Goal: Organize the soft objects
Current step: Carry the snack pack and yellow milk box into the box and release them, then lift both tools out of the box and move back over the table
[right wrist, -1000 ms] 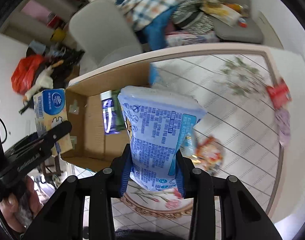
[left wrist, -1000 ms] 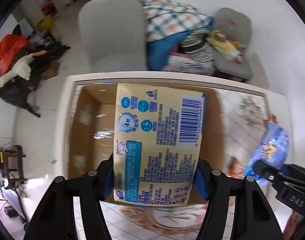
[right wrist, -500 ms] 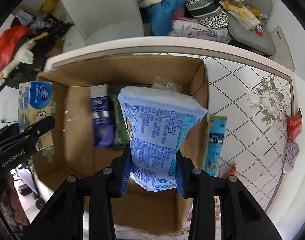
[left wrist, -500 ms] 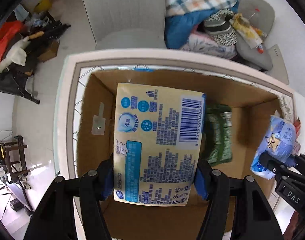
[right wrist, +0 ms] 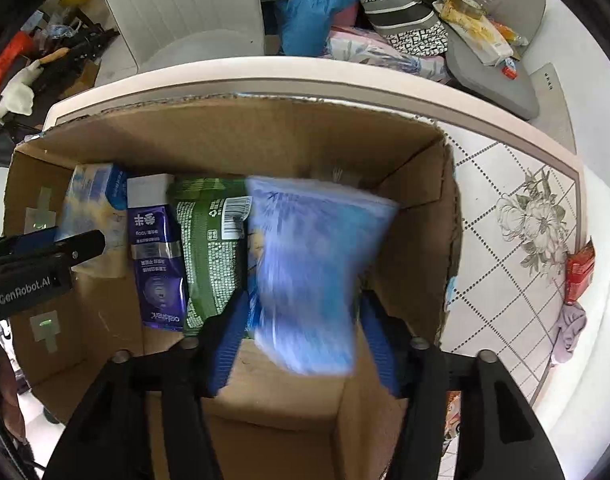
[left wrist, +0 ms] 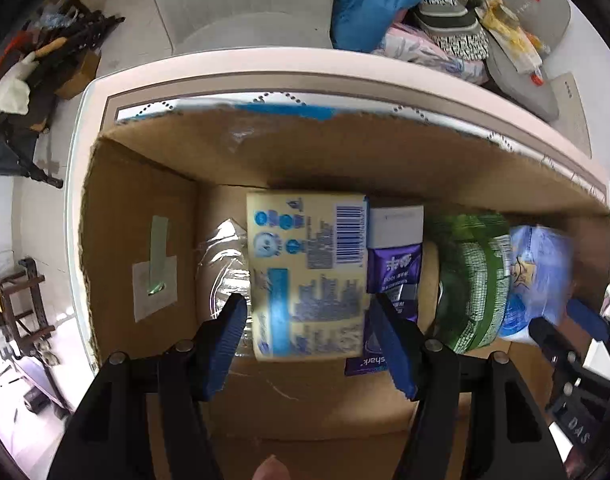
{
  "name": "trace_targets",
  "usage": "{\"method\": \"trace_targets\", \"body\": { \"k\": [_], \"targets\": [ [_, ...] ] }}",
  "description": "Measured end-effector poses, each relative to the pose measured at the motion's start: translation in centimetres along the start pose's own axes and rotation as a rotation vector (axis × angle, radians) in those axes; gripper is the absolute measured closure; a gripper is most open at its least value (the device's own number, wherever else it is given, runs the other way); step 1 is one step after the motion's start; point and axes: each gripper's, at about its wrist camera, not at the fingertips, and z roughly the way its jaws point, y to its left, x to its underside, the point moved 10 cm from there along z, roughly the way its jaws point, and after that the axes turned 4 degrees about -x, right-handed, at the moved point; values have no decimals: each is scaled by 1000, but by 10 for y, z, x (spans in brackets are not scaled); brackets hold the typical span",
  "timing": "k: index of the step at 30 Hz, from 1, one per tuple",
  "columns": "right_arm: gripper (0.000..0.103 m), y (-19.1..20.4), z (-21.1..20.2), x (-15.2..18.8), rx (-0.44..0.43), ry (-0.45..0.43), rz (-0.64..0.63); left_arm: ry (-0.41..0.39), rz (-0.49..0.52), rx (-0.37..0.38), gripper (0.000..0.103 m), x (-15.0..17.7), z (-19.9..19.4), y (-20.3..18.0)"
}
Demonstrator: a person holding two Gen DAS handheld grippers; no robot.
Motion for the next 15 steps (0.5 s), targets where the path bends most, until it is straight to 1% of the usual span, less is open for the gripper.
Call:
{"method": "trace_targets", "body": {
  "k": [1, 2, 3, 5, 8, 9, 11, 14, 15],
  "targets": [
    [32, 0, -2, 0, -6, -4, 6, -5, -4, 6, 32, 0, -1, 1],
    [28, 1, -3, 1, -15, -7, 13, -9, -9, 9, 25, 1, -4, 3],
    [28, 0, -6, 2, -23, -10, 24, -17, -15, 8, 22, 2, -7, 5],
    [28, 1, -9, 3, -40, -13, 31, -36, -13, 10, 18, 4, -14, 7],
    [27, 3, -16, 9, -63, -16, 49, -79, -3, -6, 5, 11, -29, 11],
    [26, 4, -19, 11, -70, -18, 53, -96, 2, -16, 4, 14, -35, 12],
    [17, 9, -24, 17, -84, -23, 57, -124, 13, -25, 4, 18, -44, 14],
    [14, 15, -29, 28, -86, -29, 54, -165, 25, -34, 4, 31, -59, 18],
    [11, 17, -30, 32, -85, -28, 53, -180, 23, -36, 4, 37, -65, 19]
  ]
}}
